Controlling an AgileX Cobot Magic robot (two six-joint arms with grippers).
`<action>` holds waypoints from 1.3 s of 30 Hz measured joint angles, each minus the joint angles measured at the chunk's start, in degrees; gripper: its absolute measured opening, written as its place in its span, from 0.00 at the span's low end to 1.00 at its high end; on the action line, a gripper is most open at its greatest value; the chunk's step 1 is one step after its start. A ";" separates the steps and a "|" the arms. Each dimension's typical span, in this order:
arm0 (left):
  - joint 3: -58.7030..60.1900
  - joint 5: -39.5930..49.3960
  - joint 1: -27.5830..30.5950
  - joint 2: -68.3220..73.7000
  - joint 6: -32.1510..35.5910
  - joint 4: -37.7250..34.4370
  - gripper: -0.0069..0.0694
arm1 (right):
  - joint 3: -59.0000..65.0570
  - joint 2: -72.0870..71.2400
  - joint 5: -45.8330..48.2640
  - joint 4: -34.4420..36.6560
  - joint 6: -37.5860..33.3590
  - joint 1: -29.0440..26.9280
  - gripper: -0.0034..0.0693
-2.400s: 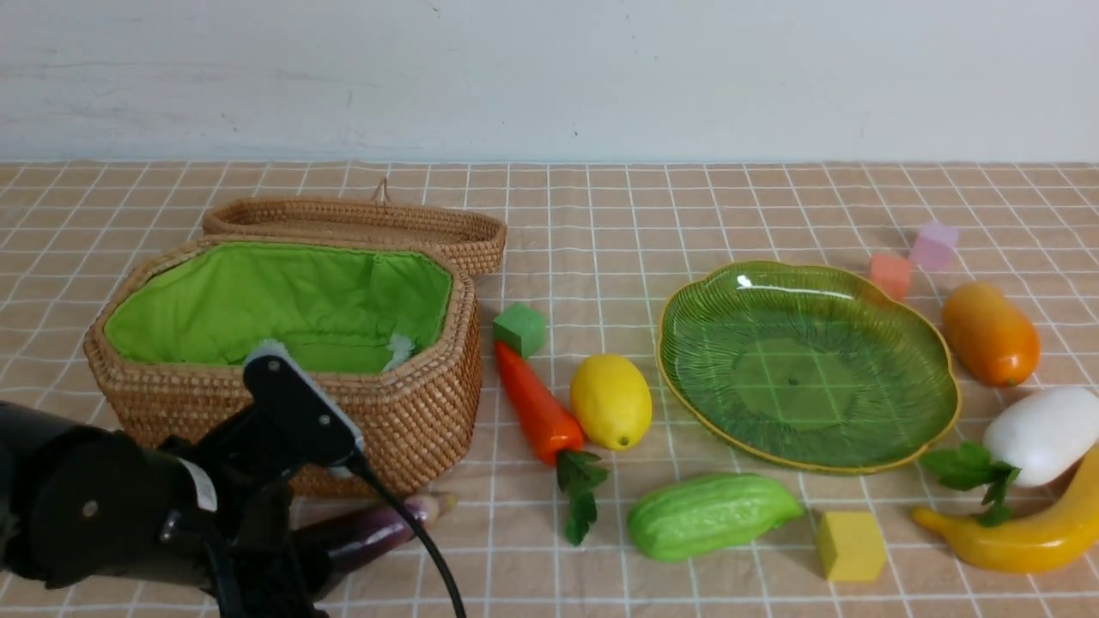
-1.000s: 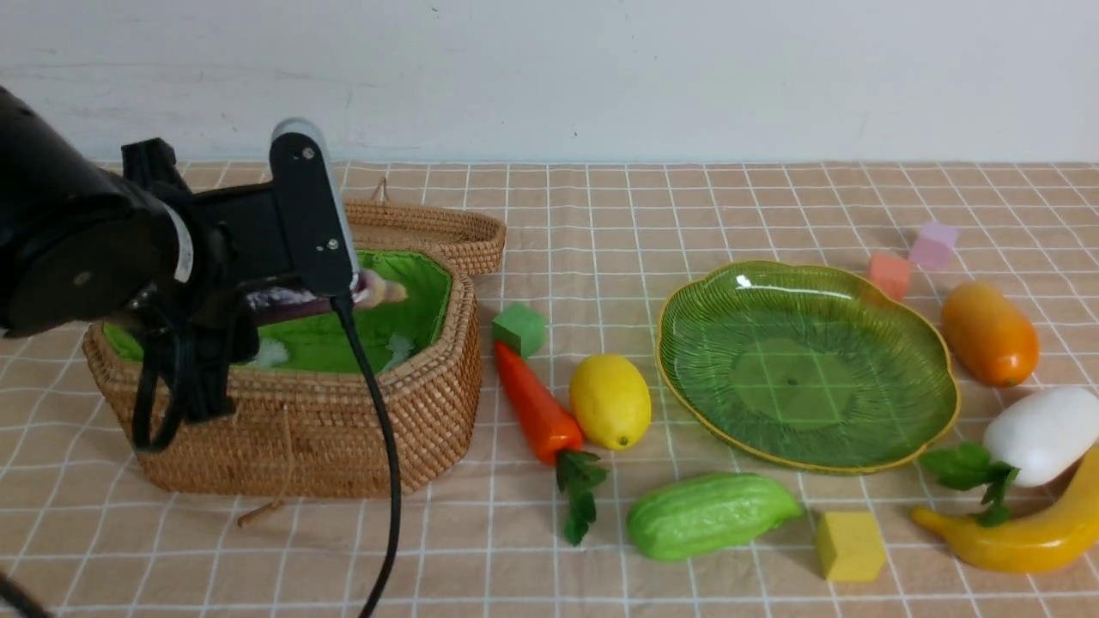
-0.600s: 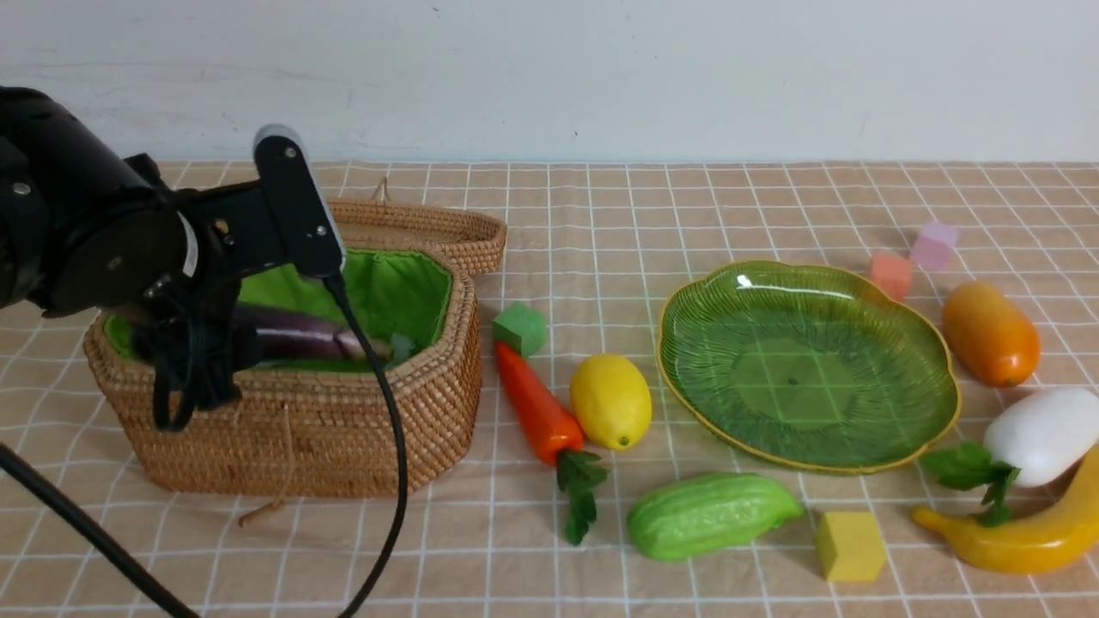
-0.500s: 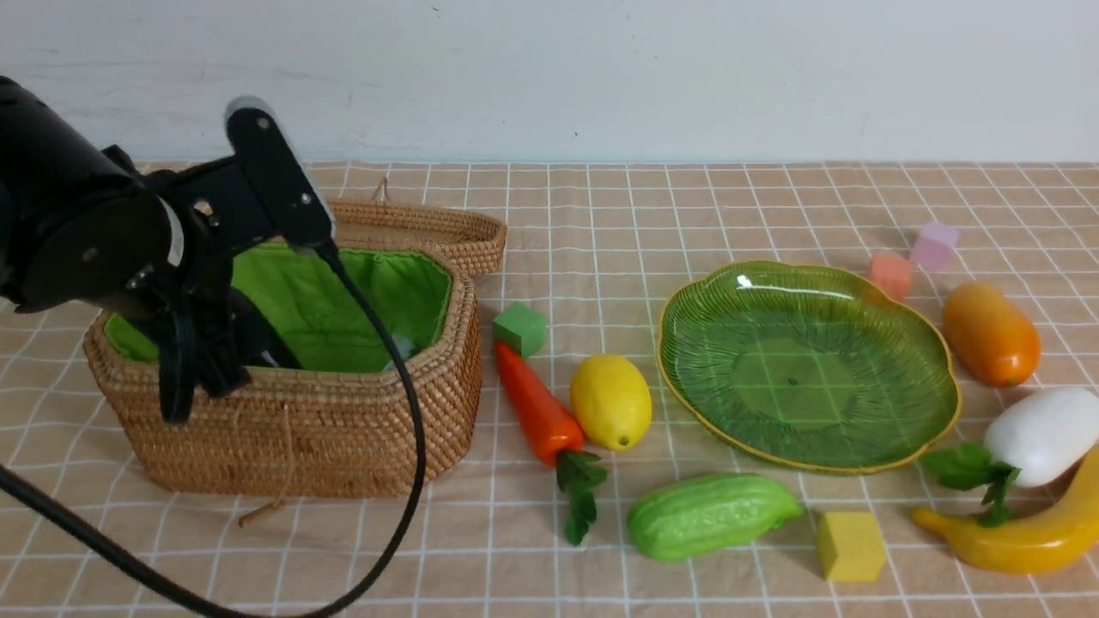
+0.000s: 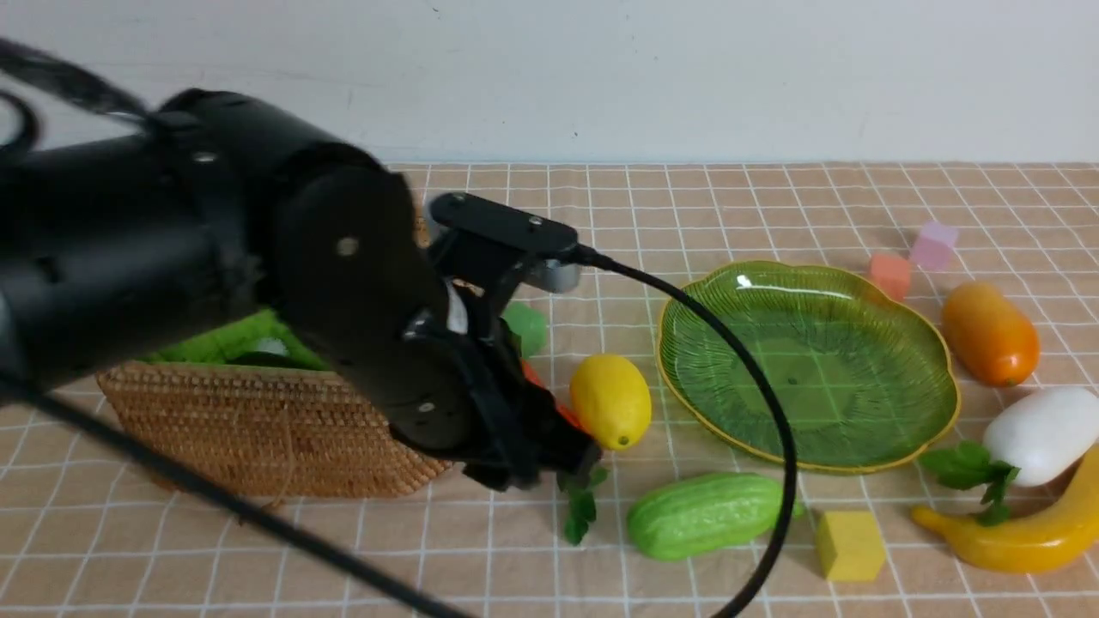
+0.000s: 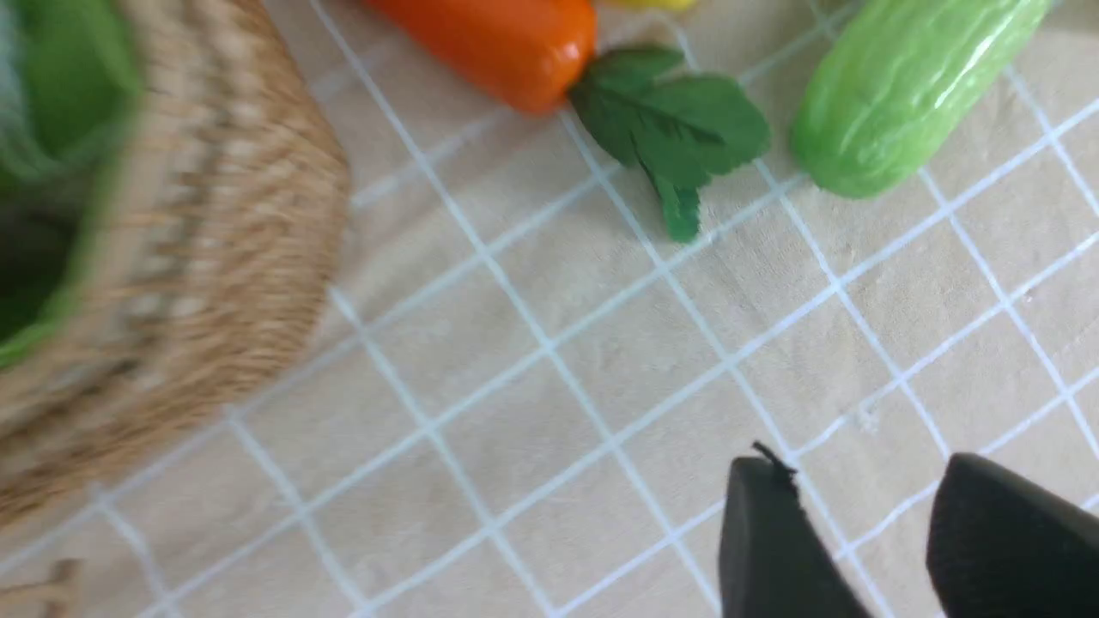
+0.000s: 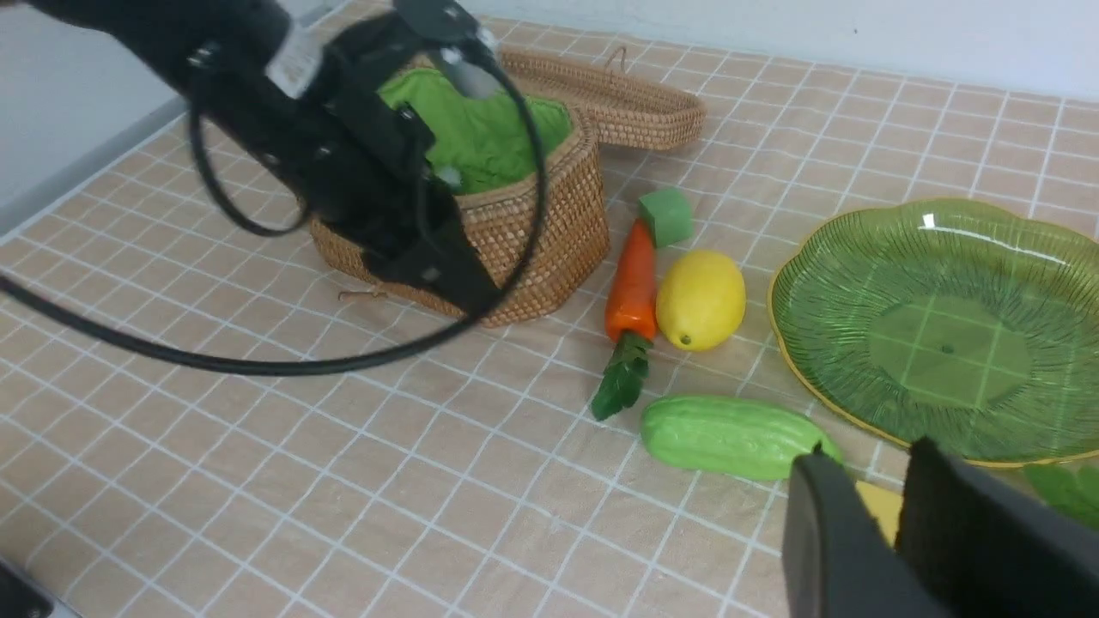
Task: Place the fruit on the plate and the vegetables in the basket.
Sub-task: Grab a lemon with your left arm and place it on the plate on the right
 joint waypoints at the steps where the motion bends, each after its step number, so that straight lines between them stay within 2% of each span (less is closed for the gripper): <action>1: -2.40 1.39 0.00 1.95 -0.52 -0.12 0.50 | 0.00 0.00 0.34 -0.05 0.06 0.00 0.26; 3: -6.80 3.18 -0.05 5.94 -1.66 -0.13 0.58 | 0.00 0.00 1.34 -0.05 0.13 0.00 0.26; 4: -7.30 3.32 -0.05 6.33 -1.88 -0.13 0.59 | 0.00 0.00 1.47 -0.05 0.13 0.00 0.26; 6: -14.64 3.39 -0.05 11.75 -2.51 -0.34 0.68 | 0.00 0.00 2.61 -0.12 0.17 0.00 0.27; 11: -24.08 0.43 -0.06 19.06 -2.66 0.24 0.74 | 0.00 0.00 2.84 -0.26 0.17 0.00 0.27; 18: -33.07 -3.83 -0.06 30.33 -4.17 9.02 0.87 | 0.00 0.00 3.68 -0.43 0.17 0.00 0.28; 22: -34.88 -5.45 -0.06 35.35 -9.55 13.94 0.95 | 0.00 0.00 3.91 -0.43 0.17 0.00 0.28; 25: -35.07 -5.05 0.01 37.18 -12.07 16.70 0.96 | 0.00 0.00 4.16 -0.43 0.17 0.00 0.28; 32: -35.19 -2.39 0.01 38.97 -13.07 16.80 0.95 | 0.00 0.00 4.62 -0.43 0.17 0.00 0.28; 39: -35.32 -1.33 0.01 39.13 -13.22 16.90 0.81 | 0.00 0.00 4.62 -0.47 0.17 0.00 0.28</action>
